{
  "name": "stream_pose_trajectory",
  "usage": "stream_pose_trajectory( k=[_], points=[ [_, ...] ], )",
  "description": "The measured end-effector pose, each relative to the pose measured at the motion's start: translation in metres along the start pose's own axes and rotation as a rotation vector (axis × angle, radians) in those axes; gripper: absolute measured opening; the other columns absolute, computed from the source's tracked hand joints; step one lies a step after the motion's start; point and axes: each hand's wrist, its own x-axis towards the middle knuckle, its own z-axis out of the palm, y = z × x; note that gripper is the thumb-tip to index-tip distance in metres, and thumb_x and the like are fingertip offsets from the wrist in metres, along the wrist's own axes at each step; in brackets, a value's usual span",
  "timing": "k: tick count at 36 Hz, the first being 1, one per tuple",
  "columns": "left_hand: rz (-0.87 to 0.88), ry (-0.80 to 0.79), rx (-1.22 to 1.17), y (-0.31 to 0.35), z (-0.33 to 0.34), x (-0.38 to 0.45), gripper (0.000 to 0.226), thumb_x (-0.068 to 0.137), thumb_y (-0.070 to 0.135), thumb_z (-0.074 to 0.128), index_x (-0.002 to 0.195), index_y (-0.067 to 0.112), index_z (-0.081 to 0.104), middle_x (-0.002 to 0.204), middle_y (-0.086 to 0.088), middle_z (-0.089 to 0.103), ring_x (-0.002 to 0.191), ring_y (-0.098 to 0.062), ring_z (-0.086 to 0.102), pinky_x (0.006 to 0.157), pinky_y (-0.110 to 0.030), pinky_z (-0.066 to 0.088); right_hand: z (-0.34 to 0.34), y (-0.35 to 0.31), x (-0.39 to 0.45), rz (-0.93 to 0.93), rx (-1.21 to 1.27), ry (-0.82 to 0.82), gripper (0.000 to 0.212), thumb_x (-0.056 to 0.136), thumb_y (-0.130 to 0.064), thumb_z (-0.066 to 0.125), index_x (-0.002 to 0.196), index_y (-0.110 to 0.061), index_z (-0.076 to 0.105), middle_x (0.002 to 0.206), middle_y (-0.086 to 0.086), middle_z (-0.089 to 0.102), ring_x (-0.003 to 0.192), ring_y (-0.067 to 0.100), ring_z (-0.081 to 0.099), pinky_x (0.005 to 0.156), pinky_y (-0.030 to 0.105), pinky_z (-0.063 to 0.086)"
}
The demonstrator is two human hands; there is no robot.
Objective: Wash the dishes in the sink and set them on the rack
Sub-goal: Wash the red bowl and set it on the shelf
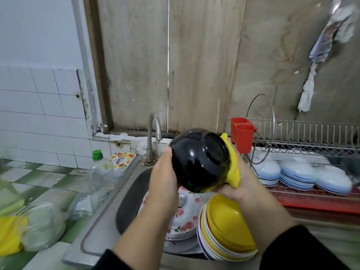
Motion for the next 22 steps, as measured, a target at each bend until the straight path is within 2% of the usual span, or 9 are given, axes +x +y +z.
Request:
stream_pose_trajectory(
  k=[2,4,7,10,12,14,17,19,22],
  points=[
    [-0.134,-0.027,-0.052,0.013,0.002,0.011,0.024,0.094,0.028,0.051,0.085,0.015,0.069,0.077,-0.003,0.072,0.066,-0.014,0.069,0.065,-0.028,0.051,0.005,-0.010,-0.002,-0.007,-0.119,-0.028,0.053,0.059,-0.063,0.062,0.083,-0.019,0.079,0.102,0.012,0.072,0.097,0.033,0.065,0.093,0.051,0.046],
    [-0.163,0.050,-0.048,0.023,0.007,0.020,0.022,0.094,0.028,0.054,0.082,0.014,0.066,0.066,-0.002,0.070,0.057,-0.014,0.066,0.059,-0.026,0.050,0.008,-0.008,-0.005,-0.001,-0.124,-0.014,0.049,0.061,-0.061,0.061,0.086,-0.022,0.078,0.100,0.009,0.073,0.086,0.028,0.068,0.083,0.046,0.051],
    [-0.009,0.214,-0.003,0.017,0.018,0.021,0.027,0.095,0.039,0.049,0.083,0.020,0.064,0.083,-0.002,0.069,0.079,-0.018,0.065,0.070,-0.031,0.052,0.012,0.018,-0.004,-0.135,0.009,0.028,0.035,0.079,-0.041,0.067,0.113,-0.032,0.064,0.107,-0.002,0.071,0.086,0.013,0.068,0.077,0.038,0.054],
    [0.188,0.288,0.189,-0.005,0.021,0.008,0.037,0.098,0.044,0.036,0.098,0.021,0.065,0.099,-0.001,0.065,0.096,-0.017,0.060,0.089,-0.032,0.047,0.007,0.038,0.000,-0.120,0.281,0.029,0.053,0.083,-0.061,0.054,0.111,-0.019,0.067,0.106,0.013,0.071,0.097,0.033,0.066,0.084,0.047,0.052],
    [0.114,0.183,0.140,-0.014,0.016,0.006,0.042,0.095,0.050,0.038,0.108,0.020,0.065,0.108,-0.001,0.067,0.105,-0.018,0.060,0.094,-0.038,0.047,0.000,0.032,-0.002,-0.114,0.224,-0.002,0.045,0.084,-0.054,0.060,0.107,-0.016,0.069,0.099,0.010,0.073,0.088,0.036,0.069,0.071,0.043,0.059],
    [-0.082,0.033,-0.015,-0.008,0.007,0.012,0.041,0.093,0.051,0.044,0.105,0.019,0.068,0.103,-0.002,0.072,0.100,-0.019,0.065,0.083,-0.036,0.051,-0.007,0.015,-0.005,-0.098,0.020,0.020,0.028,0.080,-0.038,0.070,0.101,-0.019,0.073,0.093,-0.001,0.075,0.093,0.034,0.069,0.073,0.039,0.059],
    [-0.244,-0.047,-0.160,0.009,0.005,0.020,0.035,0.097,0.040,0.045,0.097,0.013,0.068,0.089,-0.007,0.074,0.084,-0.022,0.068,0.071,-0.033,0.051,-0.006,0.001,-0.002,-0.060,0.023,-0.046,0.049,0.062,-0.053,0.070,0.091,-0.015,0.078,0.105,0.013,0.072,0.097,0.036,0.066,0.093,0.053,0.047],
    [-0.195,0.048,-0.171,0.014,0.010,0.020,0.032,0.096,0.038,0.050,0.094,0.012,0.068,0.081,-0.006,0.074,0.077,-0.021,0.068,0.066,-0.032,0.051,0.001,0.005,-0.001,-0.078,0.066,0.016,0.057,0.063,-0.058,0.071,0.102,-0.018,0.075,0.112,0.013,0.069,0.105,0.036,0.063,0.098,0.056,0.043],
    [0.001,0.195,-0.086,0.003,0.018,0.013,0.036,0.095,0.046,0.047,0.085,0.018,0.067,0.087,-0.003,0.073,0.085,-0.019,0.067,0.074,-0.033,0.052,0.007,0.027,-0.003,-0.157,0.257,0.050,0.050,0.078,-0.059,0.060,0.100,-0.017,0.074,0.102,0.013,0.072,0.097,0.034,0.064,0.082,0.049,0.050]
  ],
)
